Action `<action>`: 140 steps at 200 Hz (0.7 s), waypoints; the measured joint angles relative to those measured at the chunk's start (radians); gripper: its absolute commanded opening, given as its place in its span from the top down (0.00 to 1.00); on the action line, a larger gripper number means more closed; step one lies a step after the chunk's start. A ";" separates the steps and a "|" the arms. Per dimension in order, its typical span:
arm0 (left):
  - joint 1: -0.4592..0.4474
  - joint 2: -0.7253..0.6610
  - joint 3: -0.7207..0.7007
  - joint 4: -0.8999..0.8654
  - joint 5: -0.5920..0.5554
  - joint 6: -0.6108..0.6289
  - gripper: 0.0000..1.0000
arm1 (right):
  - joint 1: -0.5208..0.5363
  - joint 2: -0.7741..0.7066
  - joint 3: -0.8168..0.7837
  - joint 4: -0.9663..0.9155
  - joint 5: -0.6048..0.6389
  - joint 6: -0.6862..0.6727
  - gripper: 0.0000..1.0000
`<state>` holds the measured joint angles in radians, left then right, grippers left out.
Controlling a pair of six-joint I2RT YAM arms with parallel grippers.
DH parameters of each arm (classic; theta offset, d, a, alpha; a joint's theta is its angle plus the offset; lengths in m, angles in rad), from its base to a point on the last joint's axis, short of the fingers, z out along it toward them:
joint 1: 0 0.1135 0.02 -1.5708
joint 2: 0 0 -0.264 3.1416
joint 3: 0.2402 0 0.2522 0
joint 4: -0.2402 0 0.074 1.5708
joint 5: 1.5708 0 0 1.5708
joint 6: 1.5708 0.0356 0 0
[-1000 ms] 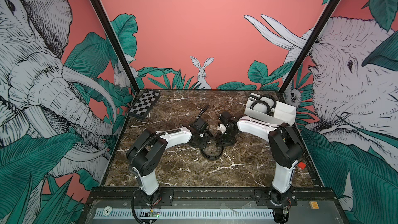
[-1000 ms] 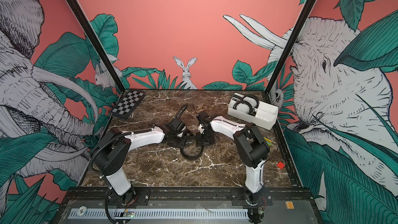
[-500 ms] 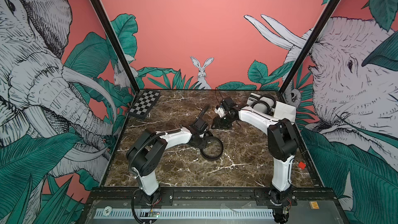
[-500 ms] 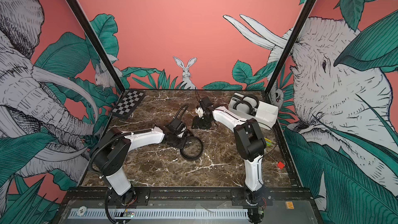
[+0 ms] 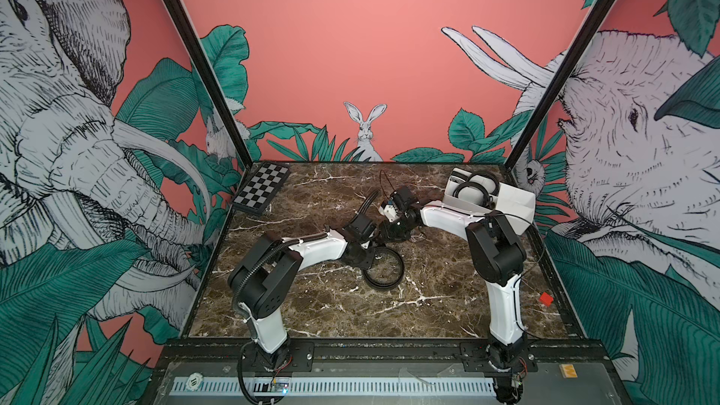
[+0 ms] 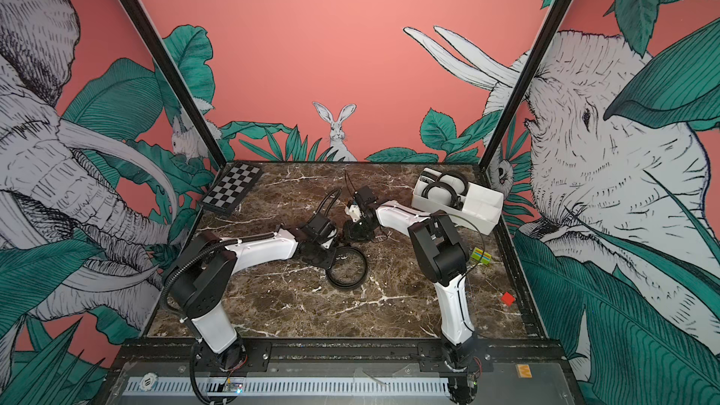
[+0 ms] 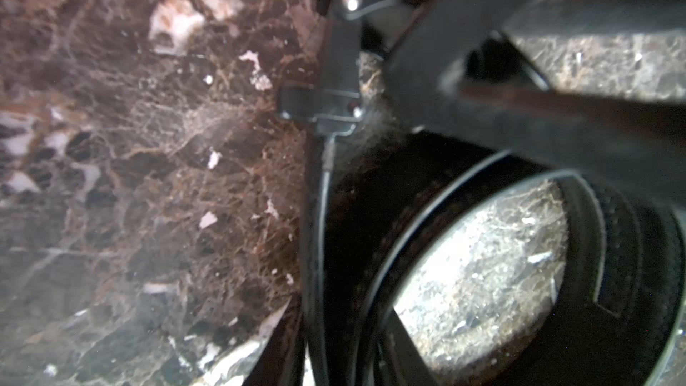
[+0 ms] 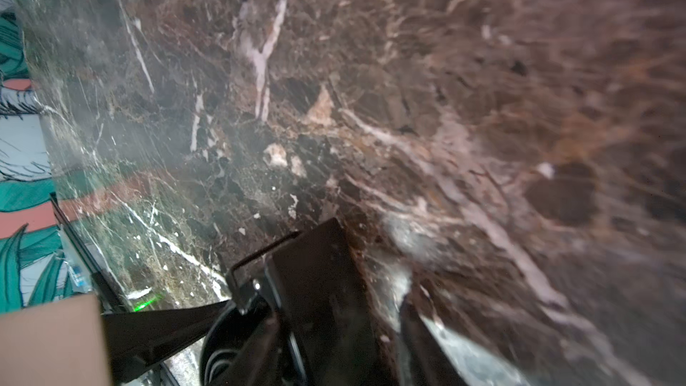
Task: Place the belts into the storage roll
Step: Roll the belt at the center of the board.
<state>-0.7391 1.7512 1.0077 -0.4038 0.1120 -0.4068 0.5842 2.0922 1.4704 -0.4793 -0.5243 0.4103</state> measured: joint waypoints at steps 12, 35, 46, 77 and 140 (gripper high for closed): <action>0.000 0.001 0.001 -0.001 0.000 0.000 0.68 | 0.005 0.010 -0.002 0.010 0.008 0.000 0.68; 0.000 0.004 0.005 -0.006 -0.001 0.000 0.67 | 0.009 0.011 -0.013 0.030 0.040 -0.006 0.82; 0.000 0.006 0.008 -0.009 -0.005 -0.003 0.67 | 0.009 0.011 -0.013 0.030 0.059 -0.014 0.89; 0.000 0.027 0.035 -0.044 -0.026 -0.024 0.66 | 0.012 0.005 -0.015 0.025 0.091 -0.044 1.00; 0.011 0.089 0.088 -0.132 -0.026 -0.075 0.67 | 0.005 -0.050 -0.065 -0.032 0.175 -0.111 1.00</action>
<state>-0.7277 1.8400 1.0954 -0.5358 0.0856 -0.4820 0.5896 2.0426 1.4055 -0.5117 -0.3496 0.2989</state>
